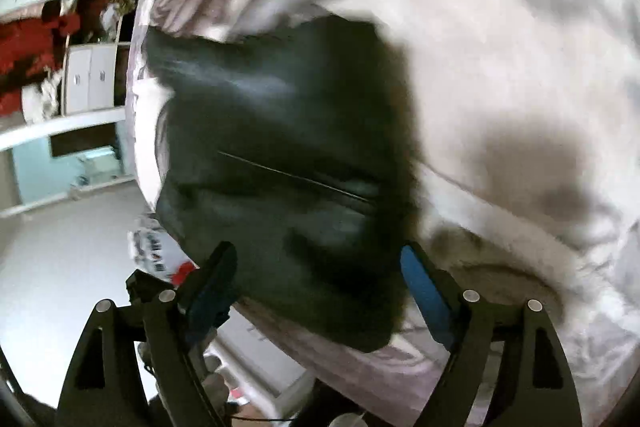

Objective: Fold large clothes

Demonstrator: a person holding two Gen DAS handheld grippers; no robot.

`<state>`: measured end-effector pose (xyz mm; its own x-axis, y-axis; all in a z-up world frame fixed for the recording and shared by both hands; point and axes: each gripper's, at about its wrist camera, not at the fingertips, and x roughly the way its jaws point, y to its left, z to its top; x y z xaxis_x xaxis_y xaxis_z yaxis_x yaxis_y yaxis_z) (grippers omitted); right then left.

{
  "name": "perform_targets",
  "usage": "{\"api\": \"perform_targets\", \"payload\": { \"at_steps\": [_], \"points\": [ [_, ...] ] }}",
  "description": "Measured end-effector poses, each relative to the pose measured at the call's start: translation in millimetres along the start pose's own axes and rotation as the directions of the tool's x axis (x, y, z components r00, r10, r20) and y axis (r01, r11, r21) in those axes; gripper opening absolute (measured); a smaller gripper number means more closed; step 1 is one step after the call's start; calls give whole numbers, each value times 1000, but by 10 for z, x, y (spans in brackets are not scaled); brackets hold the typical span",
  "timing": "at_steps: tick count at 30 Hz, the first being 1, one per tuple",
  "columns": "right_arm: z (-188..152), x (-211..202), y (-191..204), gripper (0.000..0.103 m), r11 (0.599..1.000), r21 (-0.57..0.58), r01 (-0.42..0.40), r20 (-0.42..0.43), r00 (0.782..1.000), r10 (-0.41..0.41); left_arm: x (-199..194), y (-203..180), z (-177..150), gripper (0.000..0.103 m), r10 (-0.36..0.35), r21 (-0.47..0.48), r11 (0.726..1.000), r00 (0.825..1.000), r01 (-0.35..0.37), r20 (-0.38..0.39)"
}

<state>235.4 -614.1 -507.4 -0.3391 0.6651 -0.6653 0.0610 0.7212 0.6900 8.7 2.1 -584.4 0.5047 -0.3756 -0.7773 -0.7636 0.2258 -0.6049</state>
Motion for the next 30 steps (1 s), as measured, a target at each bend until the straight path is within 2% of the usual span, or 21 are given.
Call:
{"api": "perform_targets", "payload": {
  "at_steps": [2,3,5,6,7,8,9,10,14,17,18,21,24,25,27,28,29,30],
  "points": [
    [48,368,-233,87,981,76,-176,-64,981,181,13,12,6,82,-11,2,1000,1000,11,0],
    [92,536,-249,91,967,84,-241,-60,967,246,12,15,0,82,-12,8,1000,1000,12,-1],
    [134,643,-163,92,951,106,-289,-19,956,293,52,-6,-21,85,-34,7,999,999,34,-1],
    [136,643,-126,90,934,133,-332,-4,942,335,39,27,-45,87,-62,2,998,998,62,-5],
    [113,616,-138,84,884,188,-427,33,903,429,-1,90,-50,88,-86,-6,996,996,86,-7],
    [75,600,-178,72,825,254,-505,69,860,505,-17,131,-49,88,-115,-21,993,993,114,-9],
    [41,589,-195,61,783,295,-548,88,831,549,-24,173,-47,88,-149,-39,988,989,149,-13],
    [20,566,-188,60,762,312,-567,98,817,568,-20,209,-49,88,-179,-55,982,984,178,-13],
    [11,583,-200,60,773,352,-527,81,840,536,103,230,35,88,-288,-147,947,958,286,10],
    [4,664,-274,60,739,404,-540,78,825,560,216,197,32,89,-352,-166,922,936,351,23],
    [6,653,-276,60,741,401,-538,75,826,559,234,170,29,89,-380,-170,909,924,380,31],
    [-4,742,-261,62,718,417,-557,65,806,588,303,179,11,89,-466,-196,864,884,464,37],
    [3,908,-212,67,702,432,-567,56,794,606,363,177,35,89,-521,-203,833,853,515,31],
    [-8,954,-193,67,697,433,-572,54,788,613,375,162,45,88,-553,-203,812,833,547,31],
    [-22,992,-166,68,687,435,-583,56,778,625,365,164,42,89,-639,-218,740,766,637,67],
    [-23,1014,-152,68,693,432,-576,48,783,621,372,180,36,89,-681,-243,693,727,678,86],
    [-28,1039,-136,69,699,430,-571,39,785,618,380,190,34,89,-683,-253,687,725,681,94],
    [-36,1059,-119,69,702,428,-570,35,786,617,398,187,35,89,-667,-248,704,739,666,93]
  ]
}}
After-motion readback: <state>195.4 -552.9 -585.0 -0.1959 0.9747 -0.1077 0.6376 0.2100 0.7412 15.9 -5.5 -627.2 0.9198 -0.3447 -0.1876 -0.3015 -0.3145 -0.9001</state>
